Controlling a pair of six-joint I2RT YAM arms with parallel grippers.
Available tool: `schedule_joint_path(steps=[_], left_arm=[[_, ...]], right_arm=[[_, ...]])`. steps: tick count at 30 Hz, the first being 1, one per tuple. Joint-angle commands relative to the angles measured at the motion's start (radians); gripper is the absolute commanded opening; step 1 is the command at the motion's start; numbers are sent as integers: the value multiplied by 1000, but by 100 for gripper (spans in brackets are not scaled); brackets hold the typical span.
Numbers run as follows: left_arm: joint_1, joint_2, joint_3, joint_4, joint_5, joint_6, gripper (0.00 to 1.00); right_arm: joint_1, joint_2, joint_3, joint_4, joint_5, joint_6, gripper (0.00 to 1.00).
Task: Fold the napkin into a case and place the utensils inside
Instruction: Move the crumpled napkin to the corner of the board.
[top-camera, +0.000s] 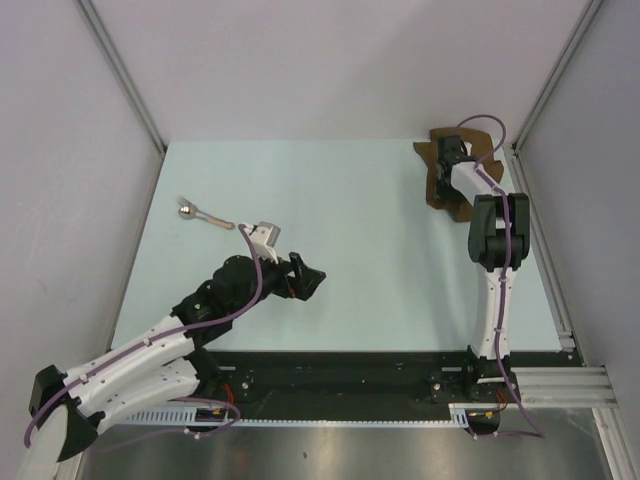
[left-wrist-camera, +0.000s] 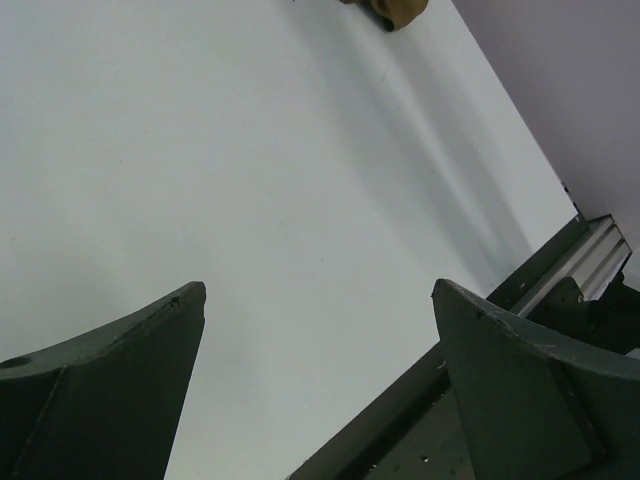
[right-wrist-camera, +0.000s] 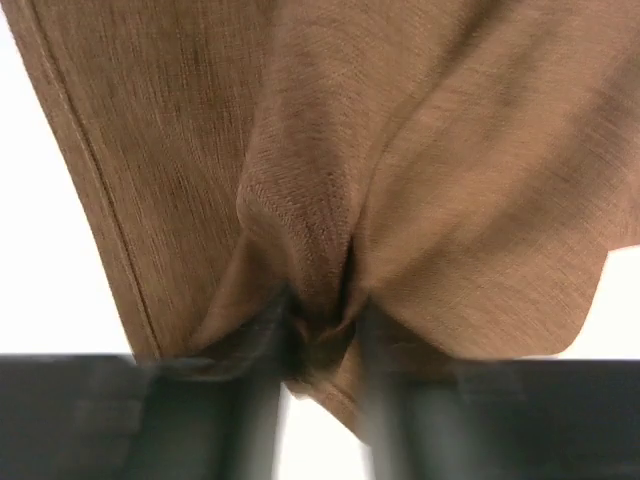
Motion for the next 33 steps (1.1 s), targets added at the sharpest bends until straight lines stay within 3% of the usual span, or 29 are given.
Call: schedule_joint_path(steps=[1, 4, 8, 9, 12, 13, 14, 15, 19, 21, 23, 25, 29, 33], left_arm=[[4, 45, 110, -12, 21, 15, 99], [10, 68, 154, -27, -33, 10, 100], [66, 163, 228, -64, -73, -16, 100], [82, 184, 246, -85, -69, -23, 100], [142, 281, 312, -148, -58, -29, 100], [154, 309, 341, -162, -58, -37, 100], [181, 333, 357, -179, -65, -40, 100], [192, 382, 372, -226, -75, -46, 100], [231, 464, 426, -282, -98, -85, 100], [238, 484, 421, -256, -90, -106, 100], [238, 525, 409, -207, -31, -126, 100], [240, 601, 447, -184, 23, -131, 100], [248, 762, 573, -156, 201, -73, 100], [266, 942, 728, -216, 145, -60, 98]], right_arm=[[52, -89, -10, -55, -102, -23, 18], [174, -220, -143, -30, -147, -17, 0], [403, -438, -417, 48, -237, 21, 1], [495, -481, -478, 65, -239, 32, 4], [617, -603, -671, 108, -239, 90, 19], [667, -647, -711, 129, -263, 99, 28], [683, -667, -791, 134, -278, 113, 49], [700, -690, -823, 136, -274, 151, 55], [693, -831, -1004, 180, -285, 179, 62], [659, -896, -1079, 200, -327, 187, 54], [634, -945, -1114, 243, -399, 191, 30], [634, -972, -1129, 248, -407, 197, 20], [623, -1049, -1146, 257, -453, 211, 67], [567, -1144, -1177, 263, -452, 272, 69]])
